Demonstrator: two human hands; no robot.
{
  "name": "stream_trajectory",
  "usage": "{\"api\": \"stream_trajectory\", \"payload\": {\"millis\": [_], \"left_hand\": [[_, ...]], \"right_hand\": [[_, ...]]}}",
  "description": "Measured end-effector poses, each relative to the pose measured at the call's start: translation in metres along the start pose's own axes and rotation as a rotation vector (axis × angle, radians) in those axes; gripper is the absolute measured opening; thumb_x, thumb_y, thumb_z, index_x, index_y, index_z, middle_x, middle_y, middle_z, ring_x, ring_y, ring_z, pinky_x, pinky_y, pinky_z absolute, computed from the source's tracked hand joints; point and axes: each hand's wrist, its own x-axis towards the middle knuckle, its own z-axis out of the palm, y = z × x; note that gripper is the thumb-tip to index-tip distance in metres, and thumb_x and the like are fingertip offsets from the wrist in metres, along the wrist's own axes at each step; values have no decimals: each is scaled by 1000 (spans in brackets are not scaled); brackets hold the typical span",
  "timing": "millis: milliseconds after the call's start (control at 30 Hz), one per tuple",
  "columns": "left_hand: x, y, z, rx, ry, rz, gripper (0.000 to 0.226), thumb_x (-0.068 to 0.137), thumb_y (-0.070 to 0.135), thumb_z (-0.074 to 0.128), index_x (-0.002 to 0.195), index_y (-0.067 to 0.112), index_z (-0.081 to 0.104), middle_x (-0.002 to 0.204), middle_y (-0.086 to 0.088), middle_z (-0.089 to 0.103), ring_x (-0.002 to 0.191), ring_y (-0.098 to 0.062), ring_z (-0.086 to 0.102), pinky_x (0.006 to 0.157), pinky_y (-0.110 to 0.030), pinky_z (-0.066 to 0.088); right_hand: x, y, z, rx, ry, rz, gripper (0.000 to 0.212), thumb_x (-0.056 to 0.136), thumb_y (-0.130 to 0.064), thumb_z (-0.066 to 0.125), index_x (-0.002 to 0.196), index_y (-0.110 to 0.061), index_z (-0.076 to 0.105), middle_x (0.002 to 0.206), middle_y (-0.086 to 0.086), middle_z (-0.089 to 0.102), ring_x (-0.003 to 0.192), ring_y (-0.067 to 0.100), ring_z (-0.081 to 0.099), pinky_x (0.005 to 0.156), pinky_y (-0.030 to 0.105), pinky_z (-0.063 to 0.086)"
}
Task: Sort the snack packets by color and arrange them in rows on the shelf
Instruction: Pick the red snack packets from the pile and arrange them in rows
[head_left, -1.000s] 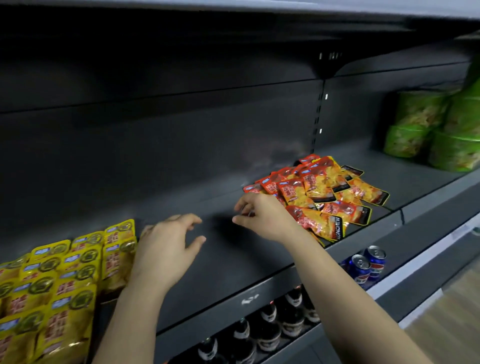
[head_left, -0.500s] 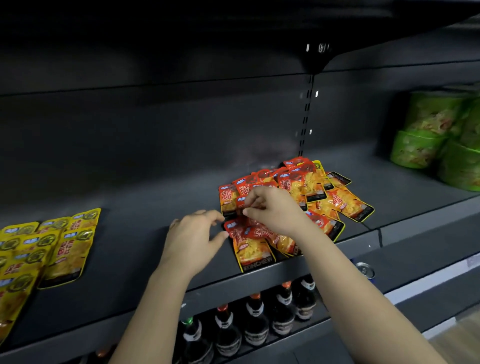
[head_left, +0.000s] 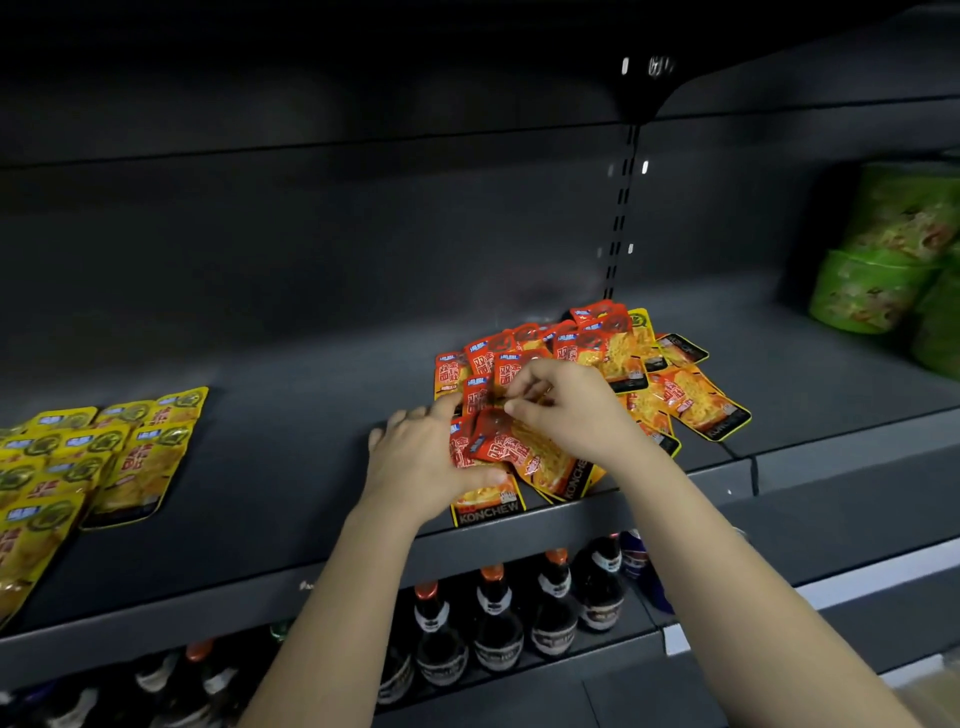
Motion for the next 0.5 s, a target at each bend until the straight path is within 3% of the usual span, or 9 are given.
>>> {"api": "stream_trajectory", "payload": {"millis": [167,267,400,500], "left_hand": [[2,2,1,-105,-32,-48,105,61,65,78,148,33,28,140,0,46,132,-27,39,108,-46,33],[0,3,-1,-276,40,-86,102,59,45,89,143,31,33,129,-2,44,121,-25,50,101,-42,44],[-2,-1,-8,-350,146,-132,103,60,27,91,144,30,32,137,-3,39,123,-25,49,98,-38,44],[-3,-8,-15,-374,233,-117,96,67,20,88,144,30,32,140,-2,38,125,-24,48,97,-37,43]], "right_hand": [[-2,4,-5,25,16,23,7,85,-24,72,89,-19,69,82,-13,66,76,-7,57,61,4,37],[-2,5,-6,59,44,26,5,85,-24,72,86,-21,68,82,-11,66,79,-3,59,65,8,38],[-2,5,-5,100,49,26,5,84,-24,72,85,-23,67,84,-7,68,82,5,62,69,18,44],[-1,2,-5,115,40,21,5,85,-23,72,86,-23,67,84,-7,68,82,3,61,67,17,44]]}}
